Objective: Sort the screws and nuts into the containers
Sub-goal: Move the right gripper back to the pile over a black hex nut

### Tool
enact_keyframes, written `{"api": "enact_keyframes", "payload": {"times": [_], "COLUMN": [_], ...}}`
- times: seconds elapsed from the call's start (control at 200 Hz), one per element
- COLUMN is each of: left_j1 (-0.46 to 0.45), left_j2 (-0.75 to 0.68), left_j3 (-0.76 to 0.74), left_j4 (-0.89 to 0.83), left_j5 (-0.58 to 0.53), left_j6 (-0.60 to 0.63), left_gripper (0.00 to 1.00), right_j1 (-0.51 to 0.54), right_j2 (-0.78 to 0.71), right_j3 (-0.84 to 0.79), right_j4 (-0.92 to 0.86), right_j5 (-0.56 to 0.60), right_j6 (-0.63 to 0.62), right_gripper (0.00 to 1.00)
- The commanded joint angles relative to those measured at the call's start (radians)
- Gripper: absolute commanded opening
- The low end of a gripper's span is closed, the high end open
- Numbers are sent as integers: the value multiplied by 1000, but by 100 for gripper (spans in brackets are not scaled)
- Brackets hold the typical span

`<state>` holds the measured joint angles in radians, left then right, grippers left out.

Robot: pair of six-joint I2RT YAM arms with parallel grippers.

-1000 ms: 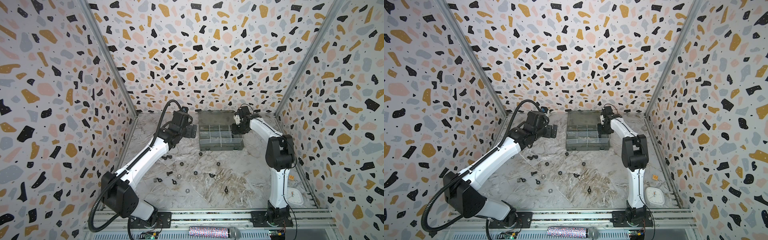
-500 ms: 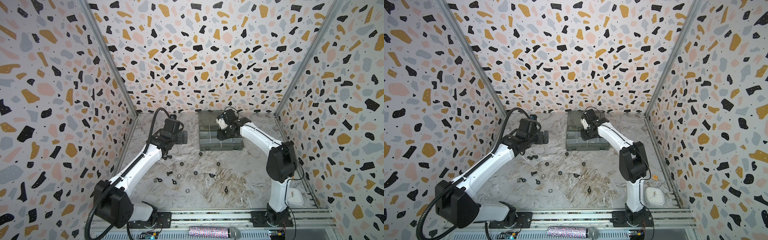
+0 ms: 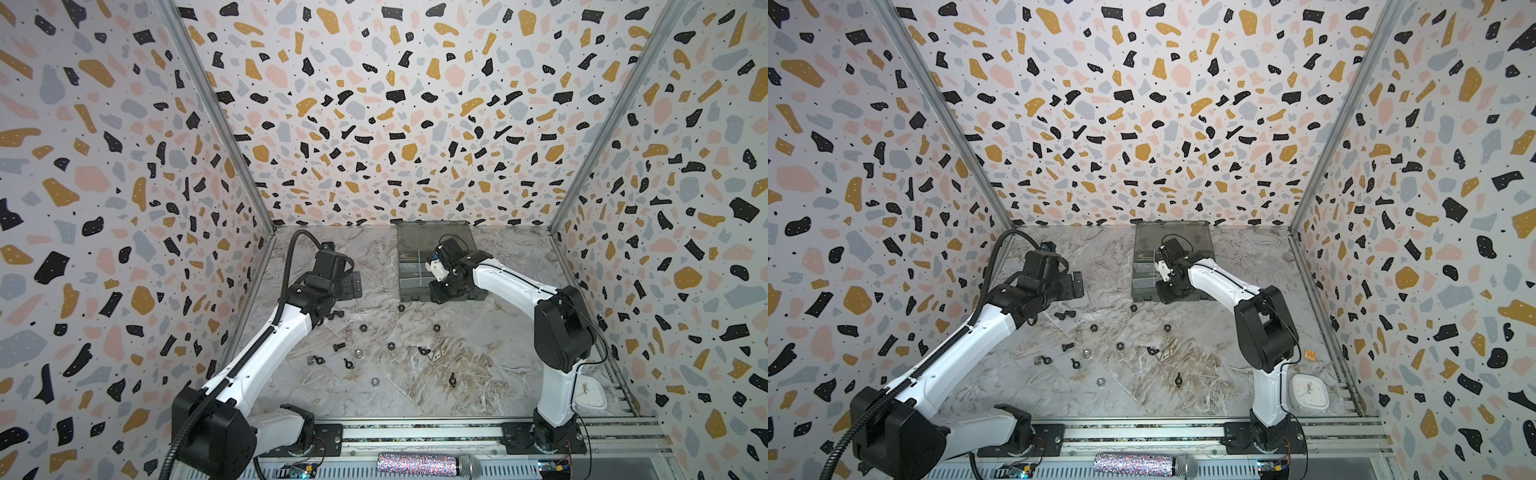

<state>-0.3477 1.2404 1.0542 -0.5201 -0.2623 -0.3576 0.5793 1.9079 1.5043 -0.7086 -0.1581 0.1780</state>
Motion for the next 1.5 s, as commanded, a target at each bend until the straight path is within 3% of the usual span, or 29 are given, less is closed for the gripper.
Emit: {"api": "enact_keyframes", "payload": {"times": [0.0, 0.38, 1.176, 1.497], "left_j1": [4, 4, 4, 4], "left_j2": [0, 46, 76, 86], "left_j3": [-1, 35, 77, 70], "left_j4": [32, 36, 12, 18], "left_j5": [16, 47, 26, 29], "left_j6": [-6, 0, 37, 40], "left_gripper": [100, 100, 100, 100], "right_j1": [8, 65, 69, 70], "right_j2": [-96, -141, -24, 4], "right_j3": [-46, -222, -249, -247], "right_j4": [-13, 52, 110, 107], "right_j5": [14, -8, -25, -15], "right_j6": [23, 81, 72, 71], "right_gripper": [34, 37, 41, 36]}}
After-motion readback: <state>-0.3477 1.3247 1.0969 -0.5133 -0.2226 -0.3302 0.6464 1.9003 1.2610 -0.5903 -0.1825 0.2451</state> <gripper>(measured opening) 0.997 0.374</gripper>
